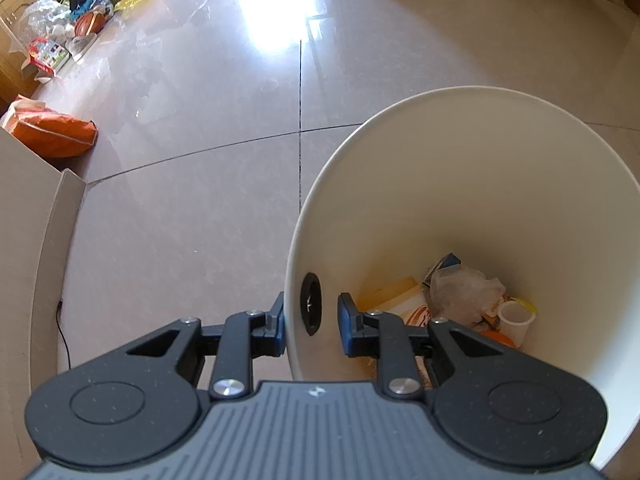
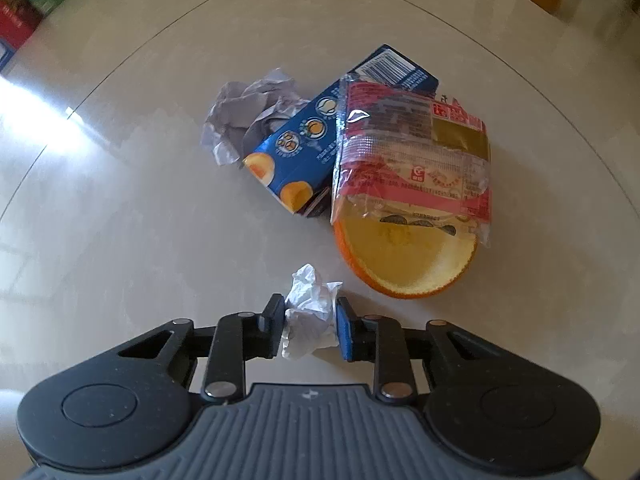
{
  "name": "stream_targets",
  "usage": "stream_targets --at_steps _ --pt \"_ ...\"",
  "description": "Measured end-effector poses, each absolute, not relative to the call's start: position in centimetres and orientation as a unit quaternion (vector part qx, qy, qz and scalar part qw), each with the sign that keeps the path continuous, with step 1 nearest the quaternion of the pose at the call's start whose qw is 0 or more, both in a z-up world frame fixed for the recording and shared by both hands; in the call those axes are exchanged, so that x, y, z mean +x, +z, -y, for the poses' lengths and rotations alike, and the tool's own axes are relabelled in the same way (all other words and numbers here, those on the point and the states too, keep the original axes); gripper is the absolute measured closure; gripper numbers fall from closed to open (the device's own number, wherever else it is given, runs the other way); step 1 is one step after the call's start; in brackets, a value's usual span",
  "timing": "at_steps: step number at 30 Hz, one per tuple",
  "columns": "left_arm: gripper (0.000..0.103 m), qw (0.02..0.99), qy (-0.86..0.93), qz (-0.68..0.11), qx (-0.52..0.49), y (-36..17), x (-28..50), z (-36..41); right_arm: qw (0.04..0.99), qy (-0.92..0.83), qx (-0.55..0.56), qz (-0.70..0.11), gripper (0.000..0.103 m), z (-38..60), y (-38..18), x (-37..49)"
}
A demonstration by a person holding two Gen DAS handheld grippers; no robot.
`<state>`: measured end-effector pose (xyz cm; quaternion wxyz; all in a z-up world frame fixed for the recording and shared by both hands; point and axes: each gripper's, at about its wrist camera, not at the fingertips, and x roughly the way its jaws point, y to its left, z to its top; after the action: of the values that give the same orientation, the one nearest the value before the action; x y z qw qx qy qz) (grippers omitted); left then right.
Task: Collect trash
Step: 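Move the right tool to the white tissue and grasp it, then carry the white tissue over the bin and release it with the right tool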
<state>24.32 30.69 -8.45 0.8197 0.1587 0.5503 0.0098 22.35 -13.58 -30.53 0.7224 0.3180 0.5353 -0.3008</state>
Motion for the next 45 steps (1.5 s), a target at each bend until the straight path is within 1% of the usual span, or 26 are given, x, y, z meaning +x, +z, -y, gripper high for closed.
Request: stream_targets --at_steps 6,13,18,23,28,33,39,45 --pt "0.081 0.821 0.008 -0.551 0.153 -8.4 24.5 -30.8 0.73 -0.274 0.306 -0.546 0.076 12.4 -27.8 21.9" --pt "0.081 0.821 0.005 -0.548 0.158 -8.4 24.3 -30.9 0.751 -0.225 0.282 -0.553 0.076 11.0 -22.4 20.9" --pt "0.081 0.821 0.001 -0.551 0.146 -8.1 24.4 -31.3 0.774 -0.173 0.256 -0.553 0.076 10.1 -17.4 20.5" --pt "0.081 0.821 0.0 -0.554 0.138 -8.0 24.5 -31.6 0.795 -0.111 0.216 -0.555 0.076 8.1 -11.2 20.7" --pt "0.081 0.821 -0.004 -0.554 0.14 -7.9 24.5 -31.7 0.816 -0.041 0.163 -0.553 0.076 4.6 -5.2 21.8" --pt "0.081 0.822 -0.01 -0.554 0.13 -7.8 24.5 -32.0 0.838 0.034 0.125 -0.53 0.076 -0.6 0.7 22.7" --pt "0.081 0.823 -0.018 -0.553 0.13 -7.5 24.4 -32.3 0.843 0.11 0.062 -0.524 0.076 -7.5 4.2 23.8" --pt "0.081 0.822 -0.028 -0.556 0.119 -7.3 24.4 -32.8 0.839 0.142 0.029 -0.524 0.076 -12.4 5.1 24.6"
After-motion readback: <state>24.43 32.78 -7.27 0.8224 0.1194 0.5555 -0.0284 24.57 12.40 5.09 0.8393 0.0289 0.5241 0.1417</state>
